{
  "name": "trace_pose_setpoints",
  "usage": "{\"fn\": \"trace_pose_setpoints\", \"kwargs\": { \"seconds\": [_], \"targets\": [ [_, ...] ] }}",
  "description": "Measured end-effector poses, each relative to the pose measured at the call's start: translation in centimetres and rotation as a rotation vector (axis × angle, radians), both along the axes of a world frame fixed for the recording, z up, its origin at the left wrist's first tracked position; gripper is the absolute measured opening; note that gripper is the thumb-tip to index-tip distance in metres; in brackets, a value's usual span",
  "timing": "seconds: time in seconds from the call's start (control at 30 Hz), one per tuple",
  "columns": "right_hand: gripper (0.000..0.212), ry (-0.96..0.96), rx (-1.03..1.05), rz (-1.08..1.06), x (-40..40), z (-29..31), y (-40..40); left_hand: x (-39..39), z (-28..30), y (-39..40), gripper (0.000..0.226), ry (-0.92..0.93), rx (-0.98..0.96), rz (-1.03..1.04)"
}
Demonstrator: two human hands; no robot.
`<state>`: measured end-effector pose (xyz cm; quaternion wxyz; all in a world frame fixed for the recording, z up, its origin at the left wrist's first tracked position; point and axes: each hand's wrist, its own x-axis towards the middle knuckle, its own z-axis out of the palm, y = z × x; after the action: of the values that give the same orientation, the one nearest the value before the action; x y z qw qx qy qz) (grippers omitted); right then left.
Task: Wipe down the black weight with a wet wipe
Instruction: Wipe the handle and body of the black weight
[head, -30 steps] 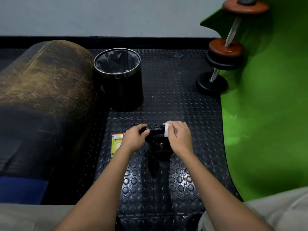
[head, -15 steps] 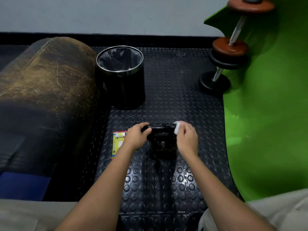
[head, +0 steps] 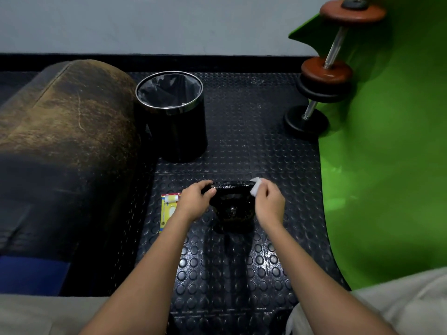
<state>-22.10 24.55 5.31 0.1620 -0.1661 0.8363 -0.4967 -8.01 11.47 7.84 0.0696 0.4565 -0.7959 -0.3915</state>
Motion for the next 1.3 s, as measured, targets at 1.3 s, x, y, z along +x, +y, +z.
{"fn": "trace_pose_setpoints", "kwargs": {
  "seconds": [1.3],
  "targets": [
    [0.039, 0.245, -0.033, 0.161, 0.7, -1.2, 0.9, -0.1, -0.3, 0.1, 0.041, 0.007, 0.004, 0.01]
  ]
}}
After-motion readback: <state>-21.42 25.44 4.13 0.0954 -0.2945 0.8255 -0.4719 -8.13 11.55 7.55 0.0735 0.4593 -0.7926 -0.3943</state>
